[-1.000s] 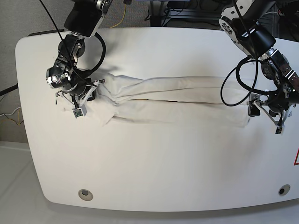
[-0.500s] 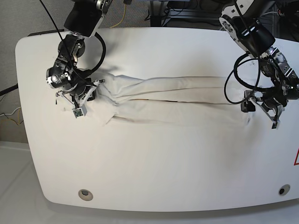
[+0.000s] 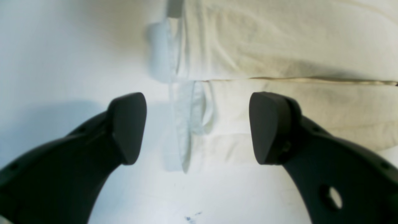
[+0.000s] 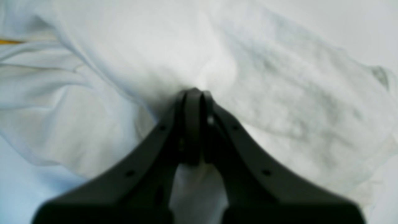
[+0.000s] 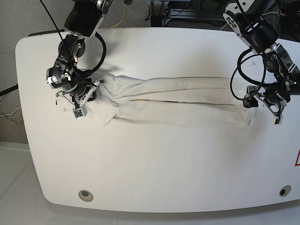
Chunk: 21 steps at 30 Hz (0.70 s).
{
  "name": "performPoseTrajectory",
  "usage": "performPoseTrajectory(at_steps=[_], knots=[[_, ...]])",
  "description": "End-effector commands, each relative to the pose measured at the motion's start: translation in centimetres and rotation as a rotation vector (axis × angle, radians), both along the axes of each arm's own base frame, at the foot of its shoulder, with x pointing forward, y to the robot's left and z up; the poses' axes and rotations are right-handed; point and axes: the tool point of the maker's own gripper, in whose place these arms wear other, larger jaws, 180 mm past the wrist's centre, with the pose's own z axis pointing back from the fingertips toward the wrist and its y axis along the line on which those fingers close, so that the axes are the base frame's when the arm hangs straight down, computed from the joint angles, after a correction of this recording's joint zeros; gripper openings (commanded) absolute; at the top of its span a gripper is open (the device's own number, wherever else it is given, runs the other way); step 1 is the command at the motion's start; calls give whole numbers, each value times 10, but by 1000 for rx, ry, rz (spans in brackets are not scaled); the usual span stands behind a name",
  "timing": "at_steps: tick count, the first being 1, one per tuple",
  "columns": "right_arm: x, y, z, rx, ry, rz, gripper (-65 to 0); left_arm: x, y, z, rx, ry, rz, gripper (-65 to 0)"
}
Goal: Fold the T-shirt properly
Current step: 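Lower the left gripper and pinch the strip end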
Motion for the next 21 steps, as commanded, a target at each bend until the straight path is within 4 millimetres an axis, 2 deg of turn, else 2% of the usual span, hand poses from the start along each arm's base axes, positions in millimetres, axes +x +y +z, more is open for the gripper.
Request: performPoseTrajectory(at_steps=[1, 8, 21], knots=[[-39, -3, -26, -59, 188, 30, -650, 9, 12, 18, 31, -50, 3, -171], [-37, -3, -25, -59, 185, 30, -650, 8, 20, 21, 51, -49, 7, -171], [-36, -3, -24, -59, 182, 30, -650, 5, 17, 15, 38, -51, 8, -171]])
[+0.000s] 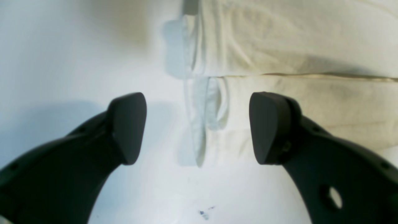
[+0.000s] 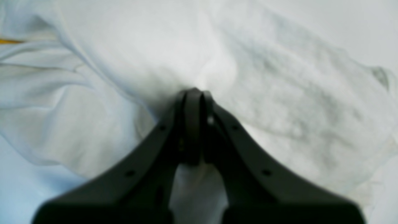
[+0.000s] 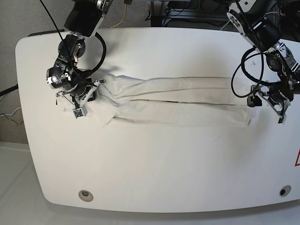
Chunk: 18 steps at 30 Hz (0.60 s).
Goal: Fold the T-shirt properly
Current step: 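Lower the left gripper and pinch the strip end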
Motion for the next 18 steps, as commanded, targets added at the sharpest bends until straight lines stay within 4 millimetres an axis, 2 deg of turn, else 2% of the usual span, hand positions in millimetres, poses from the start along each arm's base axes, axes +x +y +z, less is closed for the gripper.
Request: performPoseTrajectory(at_steps=[1, 5, 13, 18], knots=[[-36, -3, -24, -58, 181, 29, -650, 9, 2, 12, 5, -48, -2, -171], [-36, -4, -24, -61, 182, 29, -650, 9, -5, 9, -10, -49, -5, -171], [-36, -12, -23, -77, 182, 27, -650, 13, -5, 10, -12, -75, 0, -171], [-37, -12, -24, -77, 183, 27, -650, 7, -7, -3, -38, -50, 3, -171]])
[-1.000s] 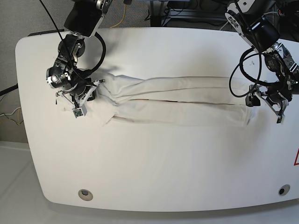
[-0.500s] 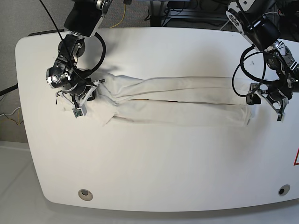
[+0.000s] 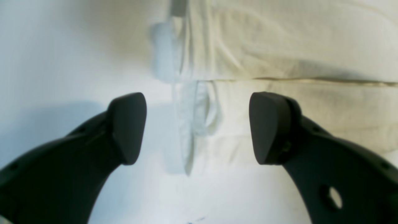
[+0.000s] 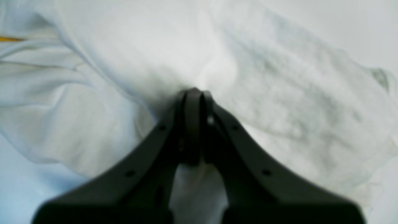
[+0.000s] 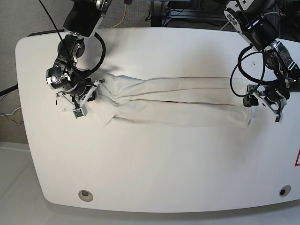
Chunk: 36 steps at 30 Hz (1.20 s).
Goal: Fold the T-shirt properly
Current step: 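Lower the left gripper and pinch the strip end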
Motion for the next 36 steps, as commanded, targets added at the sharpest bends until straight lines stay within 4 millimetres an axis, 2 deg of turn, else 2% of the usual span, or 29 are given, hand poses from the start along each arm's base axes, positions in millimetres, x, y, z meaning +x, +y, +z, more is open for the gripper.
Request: performPoseTrajectory(at_steps=[1, 6, 9, 20, 25, 30, 36], knots=[[-37, -10, -24, -74, 182, 20, -650, 4, 5, 1, -11, -21, 6, -171], [-37, -10, -24, -74, 182, 20, -650, 4, 2, -13, -53, -18, 18, -171], [-36, -10, -24, -74, 181, 20, -650, -4, 1, -25, -72, -1, 26, -171], [-35, -9, -24, -74, 179, 22, -650, -6, -1, -34, -96, 13, 29, -171], [-33, -2, -23, -78, 178, 49, -650, -5, -4, -35, -103, 13, 27, -171], [-34, -1, -24, -78, 180, 55, -650, 1, -18, -37, -136, -19, 27, -171], [-34, -1, -24, -78, 180, 55, -650, 8, -48, -41, -154, -17, -43, -171]])
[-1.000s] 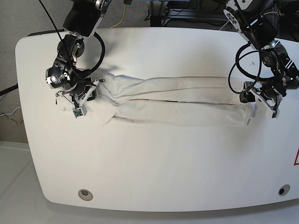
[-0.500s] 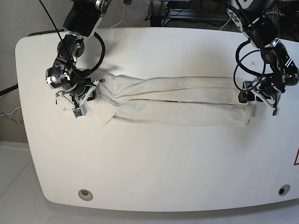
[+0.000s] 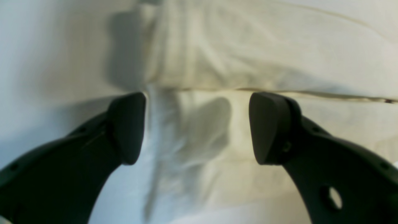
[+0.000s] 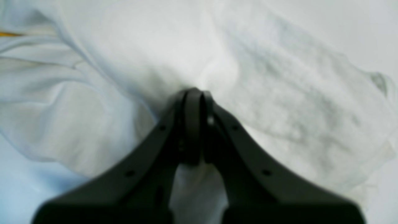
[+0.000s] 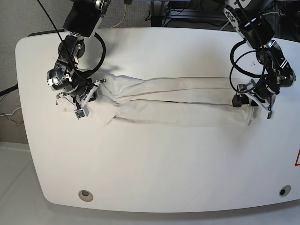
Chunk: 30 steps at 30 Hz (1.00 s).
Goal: Fold the T-shirt properly
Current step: 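Lower the left gripper and pinch the strip end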
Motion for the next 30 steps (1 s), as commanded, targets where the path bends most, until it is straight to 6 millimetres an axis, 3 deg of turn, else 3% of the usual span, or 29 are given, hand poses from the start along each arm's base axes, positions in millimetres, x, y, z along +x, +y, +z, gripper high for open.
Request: performPoseTrajectory(at_steps=[1, 11, 14, 17, 19, 21, 30], knots=[[-34, -5, -23, -60, 167, 26, -650, 0, -19, -6, -8, 35, -46, -171], [-35, -17, -22, -86, 169, 23, -650, 0, -29, -9, -26, 35, -52, -173], [-36, -18, -22, -88, 171, 23, -650, -1, -29, -9, -26, 37, -52, -202], [-36, -18, -22, -88, 171, 23, -650, -1, -30, -9, -26, 37, -54, -365], [-36, -18, -22, -88, 171, 23, -650, 1, -33, -9, -23, 37, -66, -528], [-36, -18, -22, -88, 171, 23, -650, 2, -39, -10, -18, 42, -92, -645], [-35, -18, -22, -88, 169, 23, -650, 3, -47, -10, -11, 44, -123, -624]])
